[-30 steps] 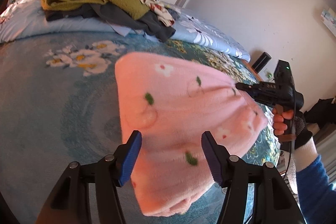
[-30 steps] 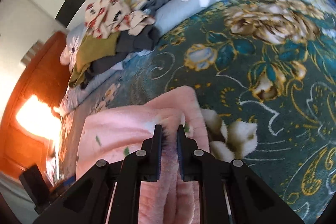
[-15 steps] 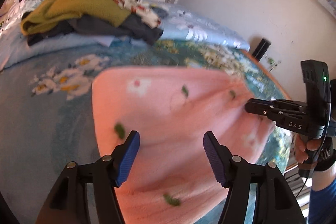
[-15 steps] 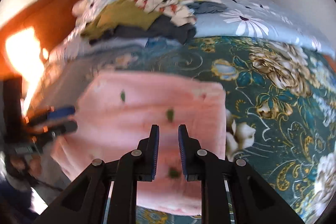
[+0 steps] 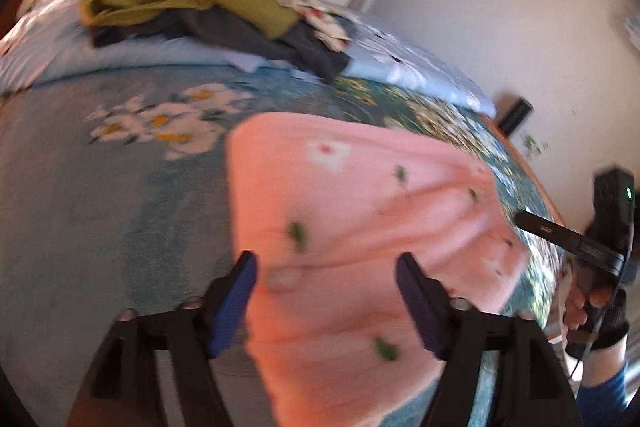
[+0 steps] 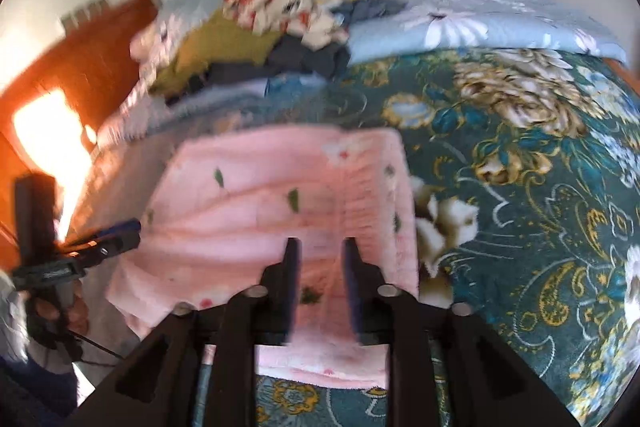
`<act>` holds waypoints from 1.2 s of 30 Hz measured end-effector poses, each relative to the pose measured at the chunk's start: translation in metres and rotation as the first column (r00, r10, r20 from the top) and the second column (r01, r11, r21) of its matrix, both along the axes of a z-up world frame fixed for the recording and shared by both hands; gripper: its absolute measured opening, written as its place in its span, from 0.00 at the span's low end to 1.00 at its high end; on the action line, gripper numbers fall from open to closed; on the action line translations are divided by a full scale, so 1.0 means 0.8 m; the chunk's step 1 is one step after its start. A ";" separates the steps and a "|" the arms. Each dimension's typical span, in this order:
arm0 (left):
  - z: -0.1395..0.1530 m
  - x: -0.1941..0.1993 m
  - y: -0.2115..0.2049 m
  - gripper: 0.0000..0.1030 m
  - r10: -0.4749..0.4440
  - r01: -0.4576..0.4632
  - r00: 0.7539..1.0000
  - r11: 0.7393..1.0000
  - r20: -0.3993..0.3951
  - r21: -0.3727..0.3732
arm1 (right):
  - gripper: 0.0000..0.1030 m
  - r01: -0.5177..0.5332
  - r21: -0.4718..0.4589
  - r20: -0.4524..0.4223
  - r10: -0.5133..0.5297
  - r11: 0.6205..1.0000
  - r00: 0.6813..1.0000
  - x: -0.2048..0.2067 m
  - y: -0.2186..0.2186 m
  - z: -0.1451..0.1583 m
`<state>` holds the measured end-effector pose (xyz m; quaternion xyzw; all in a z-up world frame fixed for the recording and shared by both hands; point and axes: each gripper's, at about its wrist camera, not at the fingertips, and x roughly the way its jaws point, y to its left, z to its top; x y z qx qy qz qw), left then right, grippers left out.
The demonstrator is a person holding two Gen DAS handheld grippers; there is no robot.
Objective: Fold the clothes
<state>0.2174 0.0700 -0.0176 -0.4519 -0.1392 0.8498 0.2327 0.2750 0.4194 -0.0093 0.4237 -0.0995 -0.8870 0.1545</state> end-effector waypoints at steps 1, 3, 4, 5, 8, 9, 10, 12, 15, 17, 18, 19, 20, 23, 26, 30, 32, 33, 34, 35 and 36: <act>-0.006 -0.004 -0.010 0.82 0.024 -0.024 0.999 1.000 0.024 0.016 | 0.76 0.040 -0.025 -0.001 -0.040 0.999 0.999 0.000 0.012 -0.004; -0.021 -0.013 -0.024 0.82 0.050 -0.055 0.995 0.996 0.081 0.066 | 0.83 0.085 -0.074 0.043 -0.082 0.994 0.996 -0.003 0.029 -0.018; -0.029 -0.017 -0.030 0.82 0.052 -0.064 0.992 0.993 0.114 0.100 | 0.83 0.095 -0.109 0.078 -0.087 0.990 0.993 -0.006 0.036 -0.028; -0.041 -0.023 -0.034 0.82 0.051 -0.075 0.986 0.986 0.161 0.148 | 0.83 0.095 -0.153 0.110 -0.079 0.984 0.991 -0.010 0.040 -0.039; -0.065 -0.033 -0.038 0.83 0.034 -0.099 0.969 0.960 0.243 0.261 | 0.83 0.099 -0.272 0.176 -0.051 0.957 0.983 -0.021 0.046 -0.067; -0.072 -0.036 -0.038 0.84 0.024 -0.104 0.965 0.951 0.263 0.292 | 0.83 0.101 -0.298 0.195 -0.042 0.949 0.980 -0.025 0.047 -0.075; -0.074 -0.039 -0.038 0.84 0.022 -0.104 0.964 0.948 0.265 0.299 | 0.84 0.101 -0.309 0.209 -0.036 0.946 0.977 -0.030 0.047 -0.081; -0.078 -0.043 -0.037 0.84 0.018 -0.105 0.963 0.944 0.269 0.313 | 0.84 0.108 -0.339 0.243 -0.024 0.935 0.970 -0.044 0.048 -0.096; -0.076 -0.045 -0.031 0.83 0.015 -0.100 0.965 0.944 0.262 0.314 | 0.84 0.131 -0.383 0.274 -0.023 0.914 0.961 -0.058 0.048 -0.109; -0.073 -0.043 -0.025 0.80 0.012 -0.091 0.967 0.949 0.255 0.302 | 0.84 0.139 -0.398 0.280 -0.024 0.907 0.960 -0.063 0.046 -0.108; -0.071 -0.042 -0.021 0.74 0.010 -0.087 0.968 0.951 0.251 0.295 | 0.84 0.144 -0.403 0.286 -0.025 0.904 0.958 -0.065 0.045 -0.108; -0.069 -0.041 -0.019 0.71 0.014 -0.084 0.970 0.956 0.242 0.281 | 0.82 0.150 -0.405 0.292 -0.027 0.902 0.956 -0.067 0.044 -0.108; -0.068 -0.041 -0.016 0.69 0.018 -0.081 0.972 0.961 0.233 0.266 | 0.72 0.154 -0.406 0.299 -0.029 0.901 0.954 -0.069 0.042 -0.108; -0.057 -0.036 -0.012 0.56 0.026 -0.072 0.980 0.971 0.198 0.230 | 0.56 0.153 -0.402 0.308 -0.024 0.903 0.951 -0.070 0.039 -0.107; -0.039 -0.030 -0.003 0.45 0.034 -0.063 0.987 0.980 0.156 0.188 | 0.47 0.136 -0.414 0.297 -0.008 0.900 0.955 -0.068 0.041 -0.099; -0.003 -0.022 0.027 0.41 -0.001 -0.018 0.996 0.981 0.095 0.193 | 0.44 0.105 -0.488 0.256 0.027 0.867 0.966 -0.066 0.062 -0.080; 0.014 -0.025 0.058 0.41 -0.047 0.033 0.997 0.977 0.060 0.213 | 0.44 0.092 -0.509 0.235 0.036 0.856 0.971 -0.065 0.079 -0.068; 0.022 -0.028 0.075 0.41 -0.070 0.058 0.996 0.973 0.045 0.225 | 0.44 0.087 -0.497 0.225 0.031 0.863 0.974 -0.064 0.092 -0.059; 0.029 -0.031 0.093 0.41 -0.094 0.084 0.995 0.968 0.030 0.237 | 0.44 0.084 -0.483 0.215 0.025 0.872 0.976 -0.064 0.108 -0.049; 0.037 -0.034 0.110 0.41 -0.117 0.110 0.993 0.962 0.015 0.249 | 0.44 0.084 -0.470 0.205 0.016 0.879 0.979 -0.063 0.126 -0.038; 0.044 -0.038 0.128 0.41 -0.140 0.135 0.990 0.956 0.001 0.261 | 0.44 0.086 -0.461 0.195 0.006 0.883 0.981 -0.062 0.143 -0.028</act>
